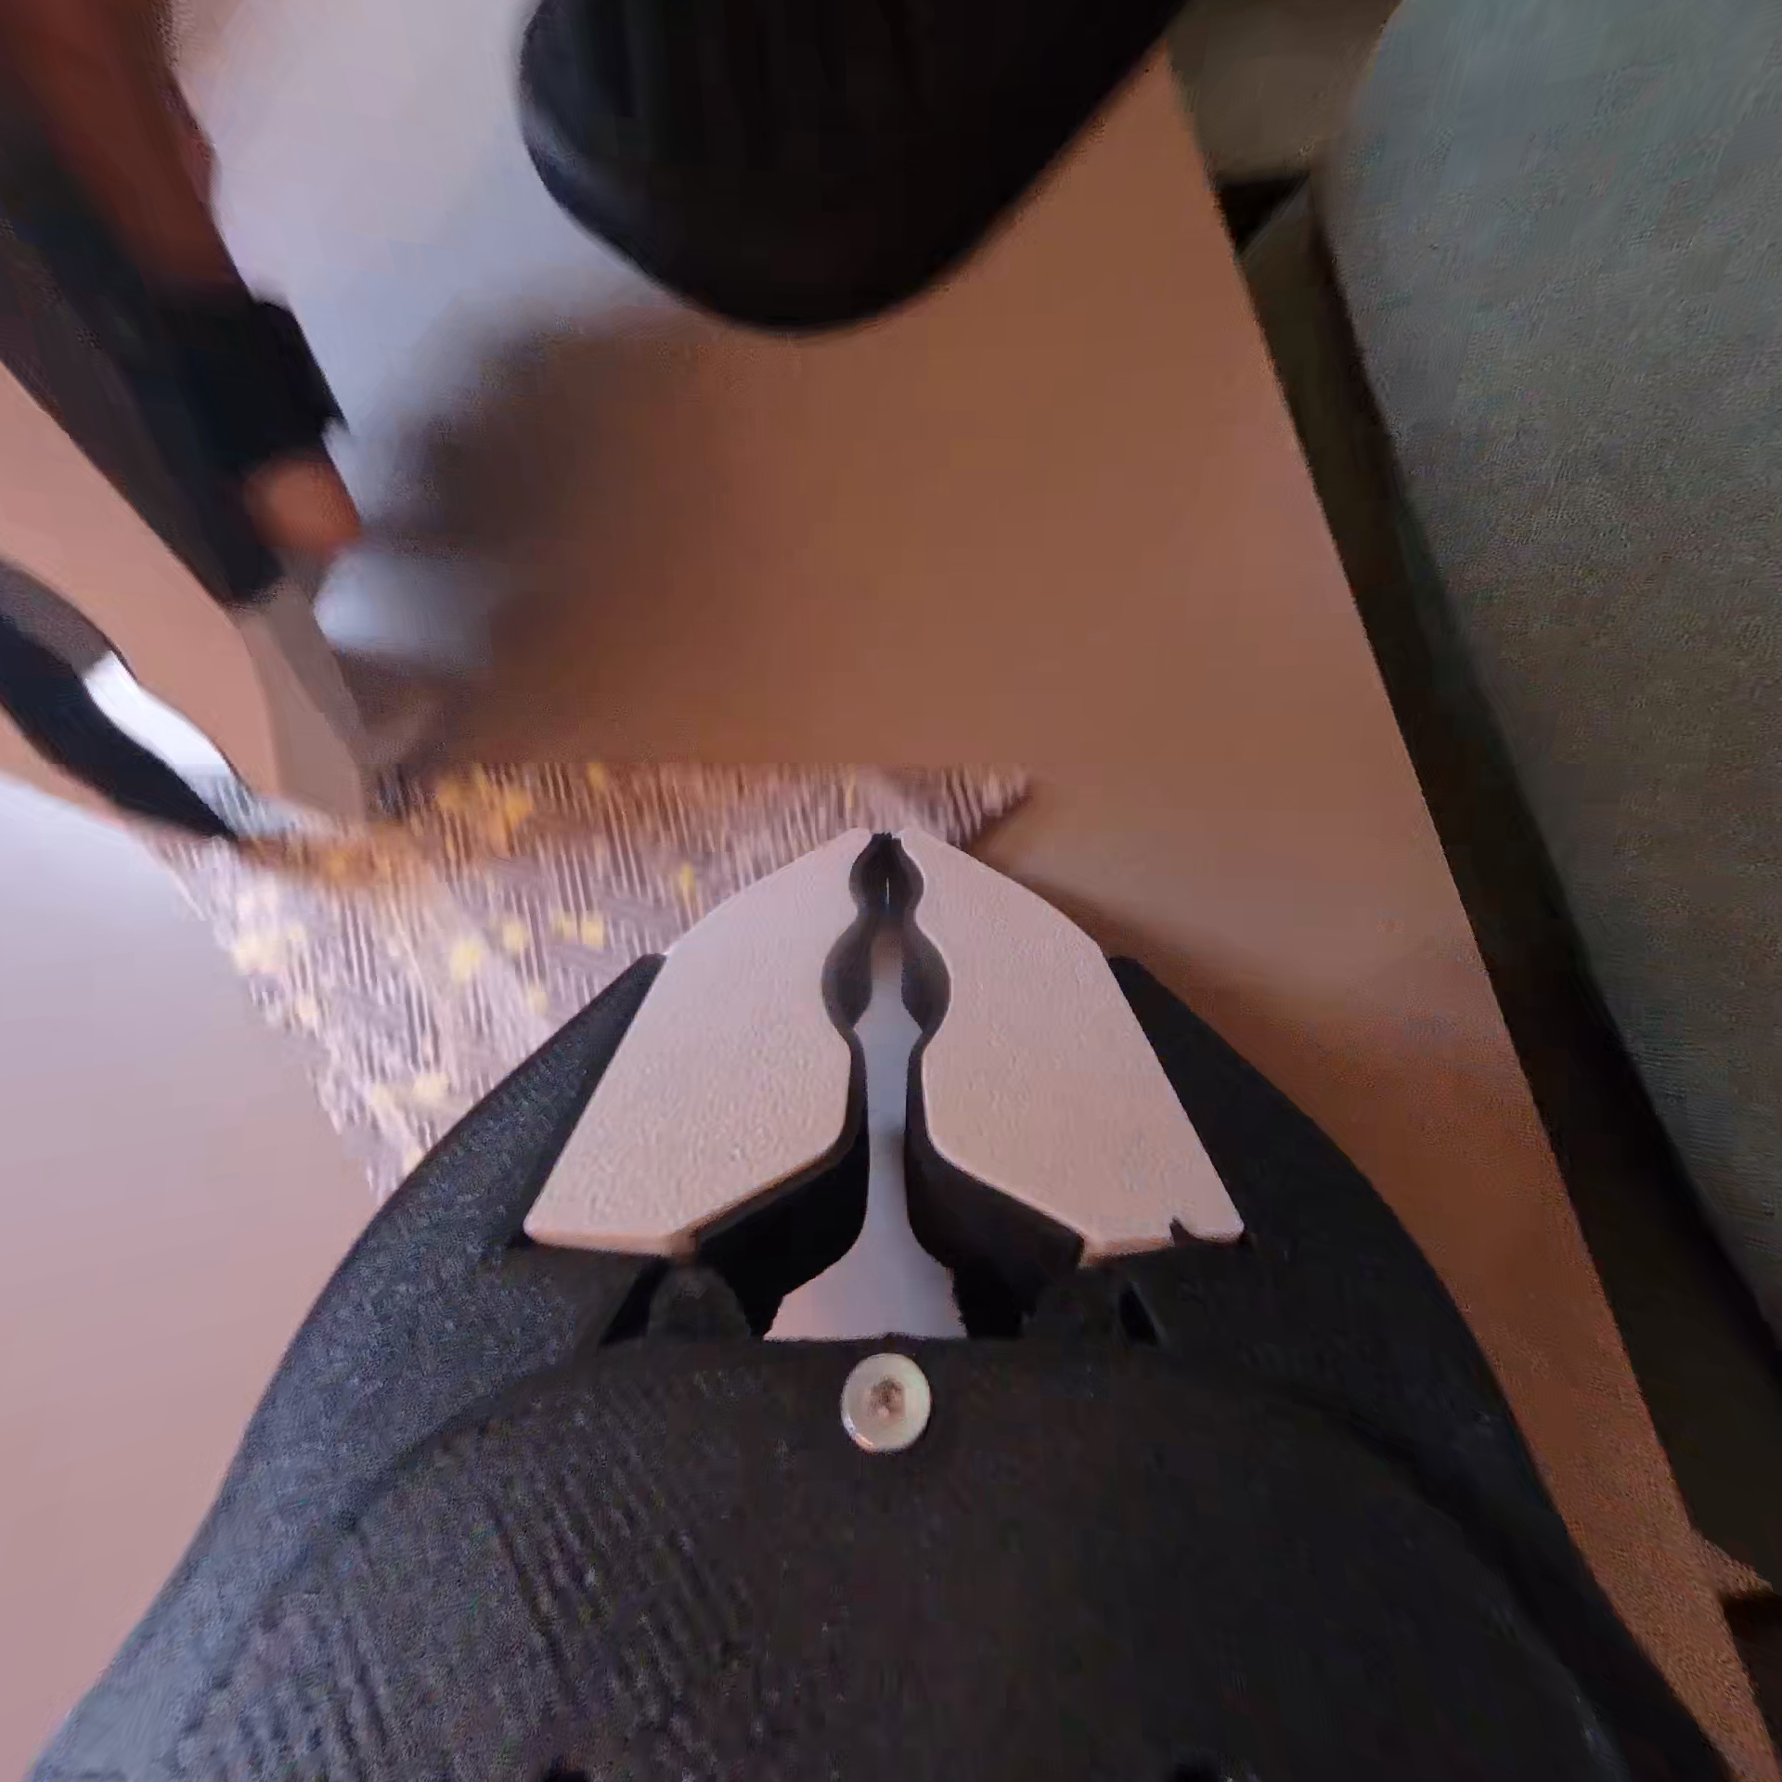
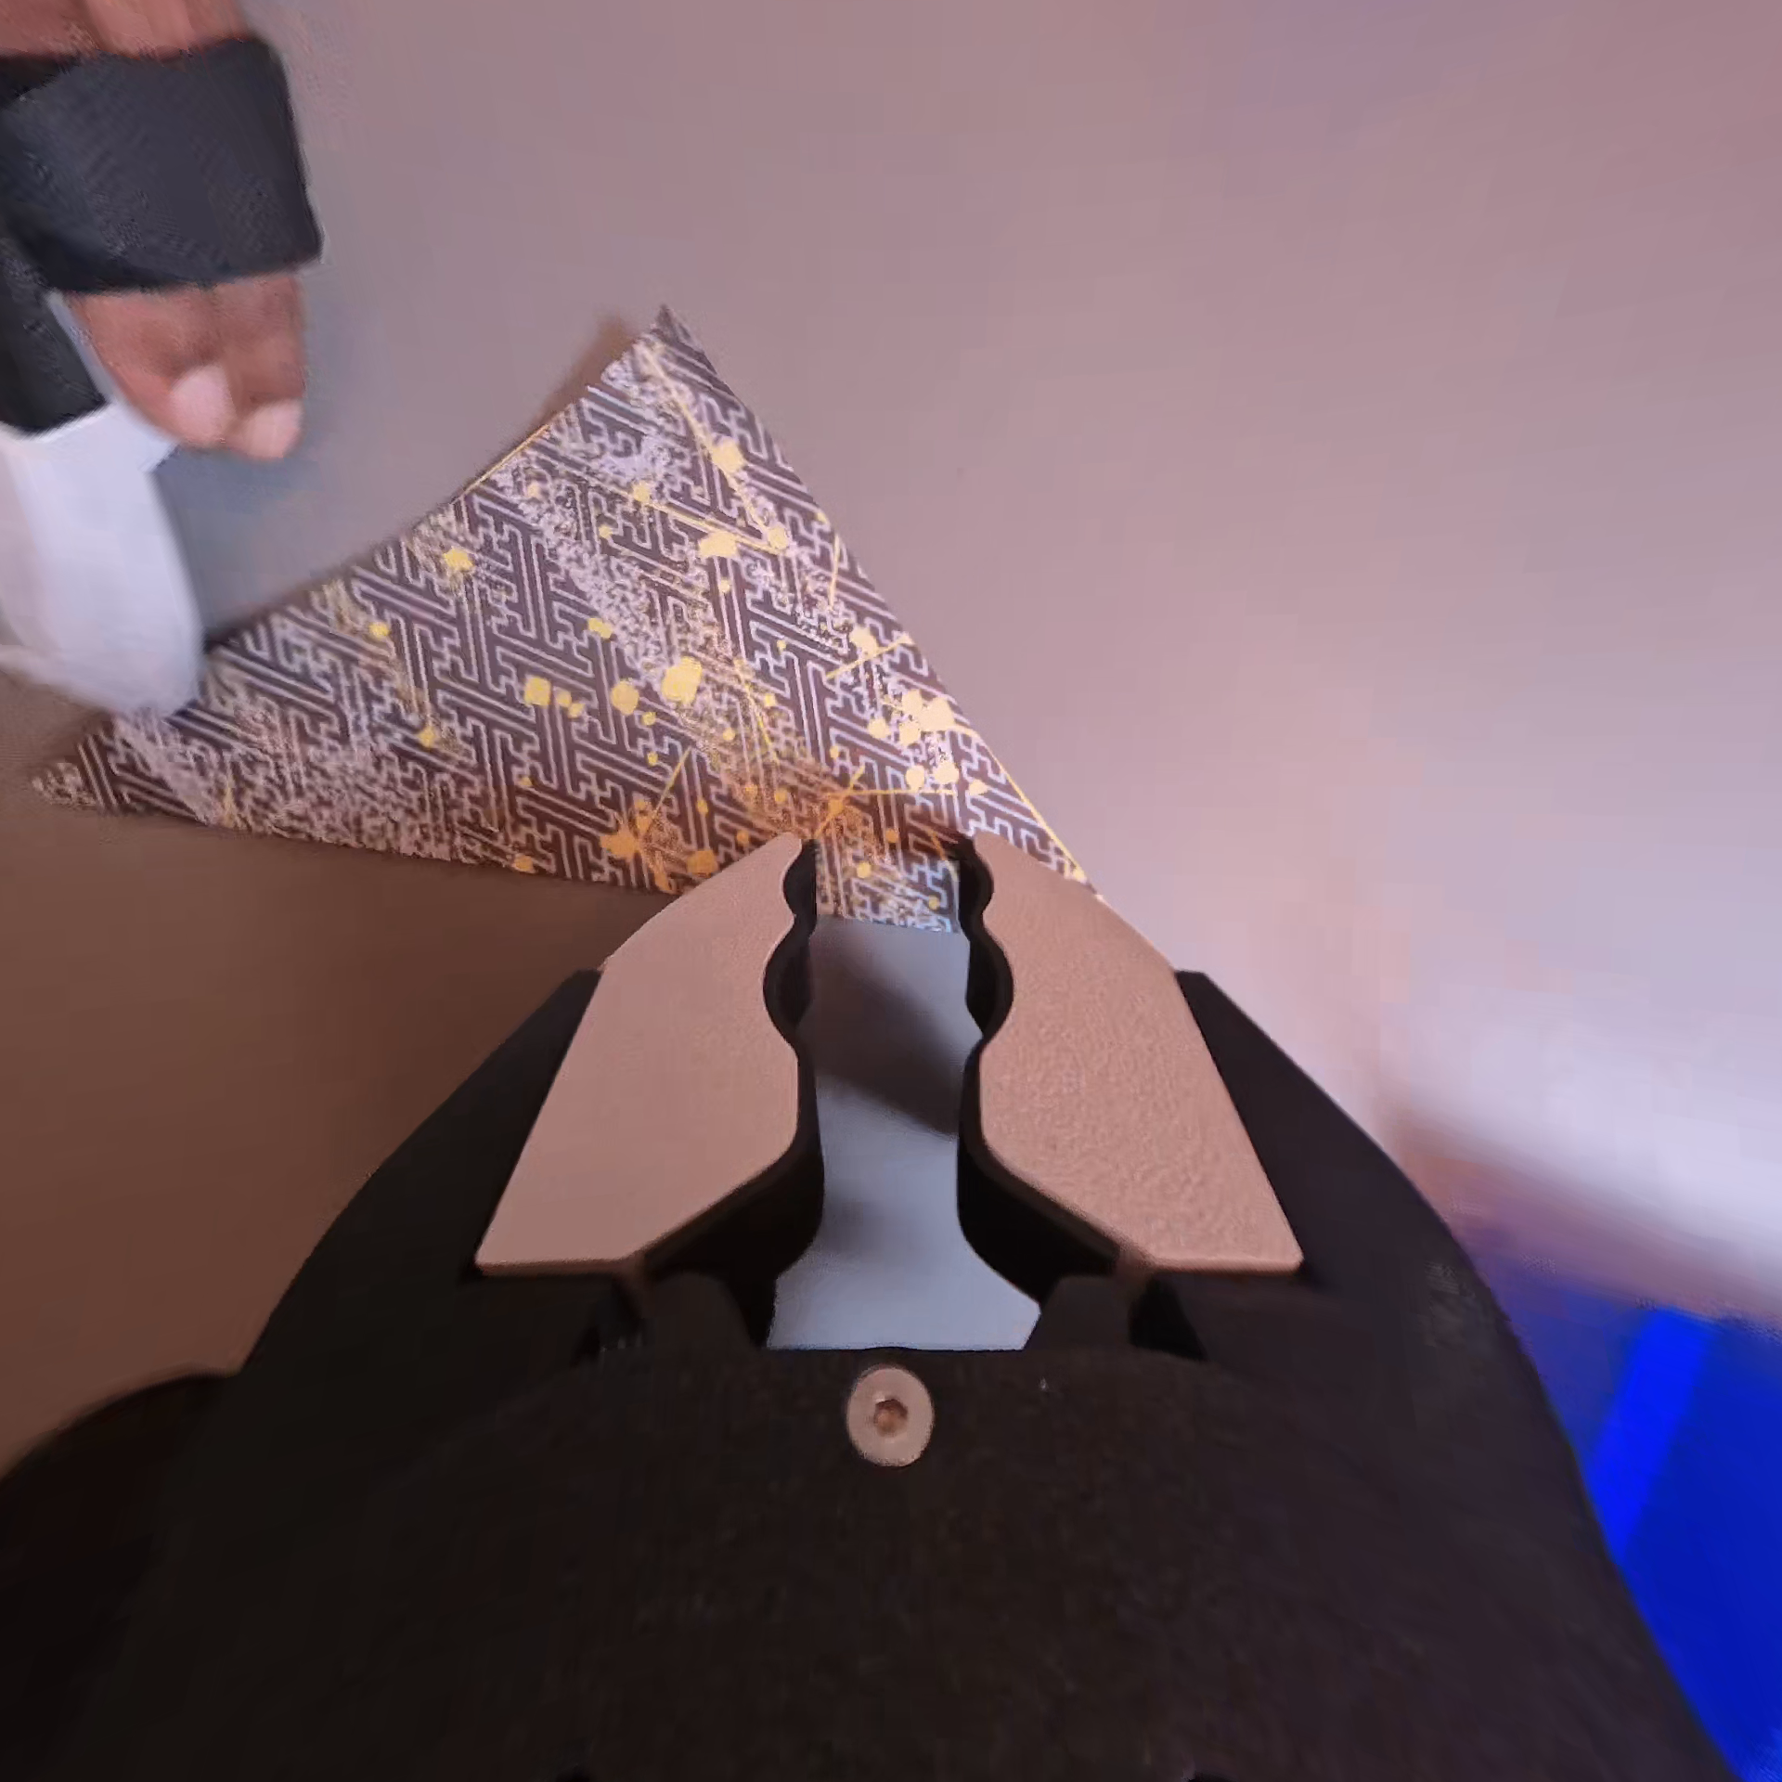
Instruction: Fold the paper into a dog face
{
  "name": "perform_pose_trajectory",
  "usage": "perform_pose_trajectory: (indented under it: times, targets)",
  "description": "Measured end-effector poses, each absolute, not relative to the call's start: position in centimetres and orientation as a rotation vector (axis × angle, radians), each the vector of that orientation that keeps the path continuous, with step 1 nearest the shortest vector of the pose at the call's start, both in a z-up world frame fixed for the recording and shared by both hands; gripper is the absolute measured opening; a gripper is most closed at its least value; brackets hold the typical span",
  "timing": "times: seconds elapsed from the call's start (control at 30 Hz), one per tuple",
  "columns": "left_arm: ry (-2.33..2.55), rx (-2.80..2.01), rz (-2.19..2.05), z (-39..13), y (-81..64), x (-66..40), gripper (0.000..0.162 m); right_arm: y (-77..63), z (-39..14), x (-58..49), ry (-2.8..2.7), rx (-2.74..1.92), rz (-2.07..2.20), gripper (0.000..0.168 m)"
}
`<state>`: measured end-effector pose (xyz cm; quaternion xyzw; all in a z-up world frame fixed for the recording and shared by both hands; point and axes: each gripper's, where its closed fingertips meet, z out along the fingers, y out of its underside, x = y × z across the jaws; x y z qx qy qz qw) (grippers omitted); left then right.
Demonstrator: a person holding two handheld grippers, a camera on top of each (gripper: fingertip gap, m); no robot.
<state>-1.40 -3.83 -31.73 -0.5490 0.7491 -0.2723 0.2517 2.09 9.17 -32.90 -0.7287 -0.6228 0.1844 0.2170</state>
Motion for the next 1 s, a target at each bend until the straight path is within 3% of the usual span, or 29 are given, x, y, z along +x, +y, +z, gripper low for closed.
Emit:
perform_pose_trajectory:
  times: [0.1, 0.23, 0.37, 0.5, 0.7, 0.87, 0.9, 1.0]
  targets:
    - [1.81, -1.54, -0.804, -29.5, 1.4, -1.3, 0.0, 12.0, -32.7, 0.1, -1.663, -1.948, 0.493, 0.031]
    - [1.717, -1.665, -0.5, -31.4, 9.8, -5.1, 0.0, 13.8, -30.5, -0.9, -1.438, -1.894, 0.532, 0.041]
    - [1.662, -1.66, -0.455, -31.5, 11.6, -6.2, 0.0, 9.3, -28.2, -2.3, -1.34, -1.917, 0.656, 0.059]
    - [1.568, -1.686, -0.418, -30.5, 13.4, -6.9, 0.0, 4.4, -29.3, -7.1, -1.525, -1.834, 0.591, 0.079]
    - [1.314, -1.715, -0.4, -27.5, 15.8, -9.9, 0.0, 5.5, -31.6, -12.3, -1.689, -1.889, 0.573, 0.079]
    - [1.203, -1.701, -0.437, -25.5, 16.1, -12.6, 0.0, 5.8, -32.9, -13.0, -1.804, -1.947, 0.559, 0.05]
    - [1.202, -1.698, -0.454, -25.4, 16.0, -12.8, 0.0, 5.6, -32.9, -12.7, -1.851, -1.93, 0.558, 0.032]
    - [1.241, -1.686, -0.49, -25.7, 15.4, -12.7, 0.002, 4.4, -32.9, -11.4, -2.003, -1.835, 0.575, 0.01]
